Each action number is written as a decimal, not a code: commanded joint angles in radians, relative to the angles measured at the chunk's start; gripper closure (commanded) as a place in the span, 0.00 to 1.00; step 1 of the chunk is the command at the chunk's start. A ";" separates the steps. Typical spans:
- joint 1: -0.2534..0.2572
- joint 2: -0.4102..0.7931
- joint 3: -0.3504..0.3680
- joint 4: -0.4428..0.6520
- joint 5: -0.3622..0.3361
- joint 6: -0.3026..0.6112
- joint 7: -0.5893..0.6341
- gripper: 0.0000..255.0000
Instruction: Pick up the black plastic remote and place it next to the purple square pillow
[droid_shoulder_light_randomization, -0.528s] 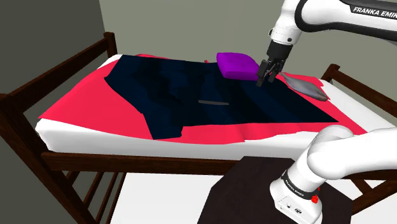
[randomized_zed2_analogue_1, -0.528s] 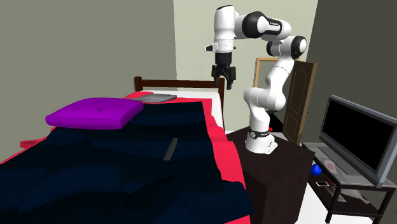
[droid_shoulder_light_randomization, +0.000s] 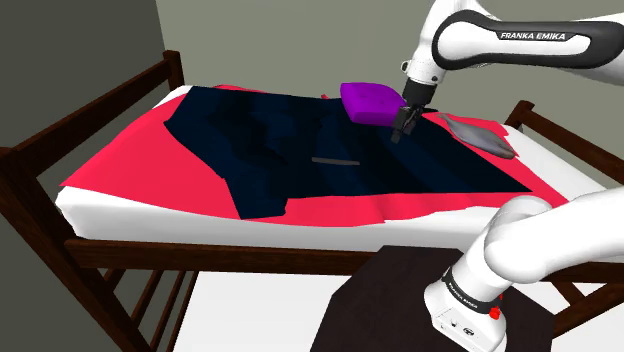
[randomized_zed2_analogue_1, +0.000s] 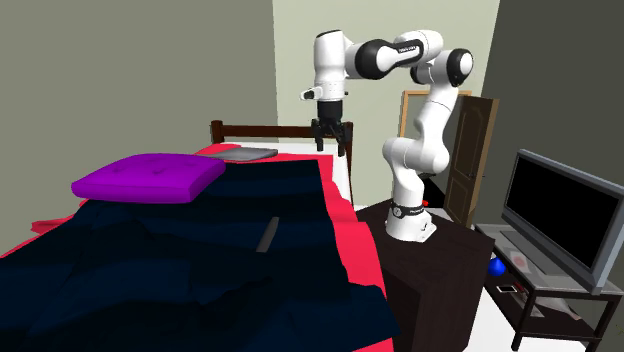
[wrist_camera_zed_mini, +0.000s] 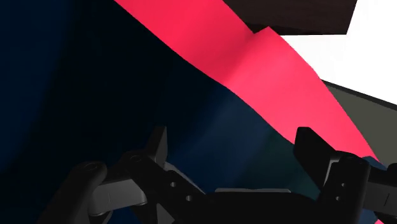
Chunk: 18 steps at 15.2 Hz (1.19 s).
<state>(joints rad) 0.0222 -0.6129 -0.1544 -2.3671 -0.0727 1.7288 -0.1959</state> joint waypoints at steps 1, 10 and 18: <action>0.015 0.070 -0.034 0.012 -0.007 0.058 -0.081 0.00; 0.080 0.404 -0.154 0.119 0.035 0.269 -0.444 0.00; 0.097 0.732 -0.173 0.305 0.158 0.376 -0.768 0.00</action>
<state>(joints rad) 0.1185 0.0706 -0.3307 -2.0965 0.0661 2.0954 -0.9209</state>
